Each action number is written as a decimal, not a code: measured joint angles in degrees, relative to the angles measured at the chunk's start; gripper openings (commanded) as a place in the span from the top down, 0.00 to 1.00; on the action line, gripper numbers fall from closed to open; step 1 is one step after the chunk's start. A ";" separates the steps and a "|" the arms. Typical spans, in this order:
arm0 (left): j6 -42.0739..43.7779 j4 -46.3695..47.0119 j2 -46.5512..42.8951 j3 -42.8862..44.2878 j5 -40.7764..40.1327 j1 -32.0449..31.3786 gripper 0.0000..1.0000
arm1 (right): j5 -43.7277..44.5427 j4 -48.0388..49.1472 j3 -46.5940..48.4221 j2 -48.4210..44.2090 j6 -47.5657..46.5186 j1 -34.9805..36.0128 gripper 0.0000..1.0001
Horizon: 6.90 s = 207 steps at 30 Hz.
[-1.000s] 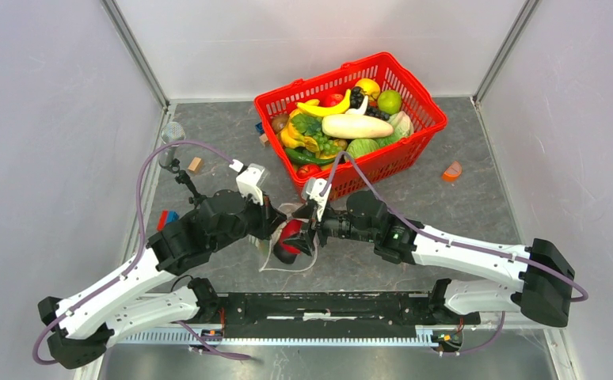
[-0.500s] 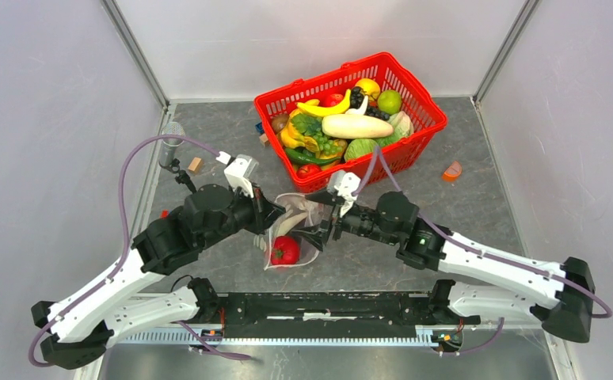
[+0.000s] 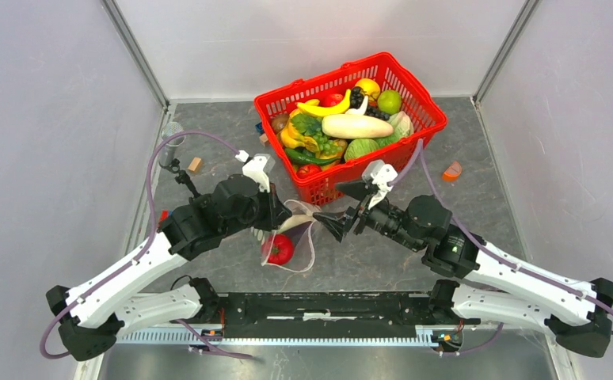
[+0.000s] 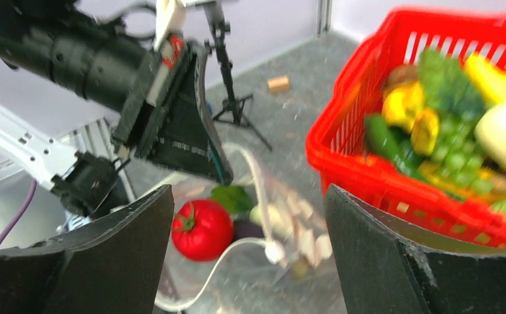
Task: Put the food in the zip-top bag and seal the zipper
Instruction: Adjust the zipper food storage bag at the center of the board, then adjust the fake food in the bin.
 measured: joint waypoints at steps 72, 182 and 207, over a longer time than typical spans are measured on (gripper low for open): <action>5.97 -16.92 -3.15 0.94 0.72 0.02 0.98 | -12.35 -3.34 -2.60 18.32 12.11 -6.38 0.41; 6.47 0.63 -7.30 -5.95 -2.03 0.04 0.98 | -31.12 -8.28 44.04 45.05 2.03 -46.42 1.00; 6.45 2.86 -5.90 -6.67 0.79 0.02 0.97 | -25.05 -37.83 55.47 58.58 -21.75 -28.89 0.36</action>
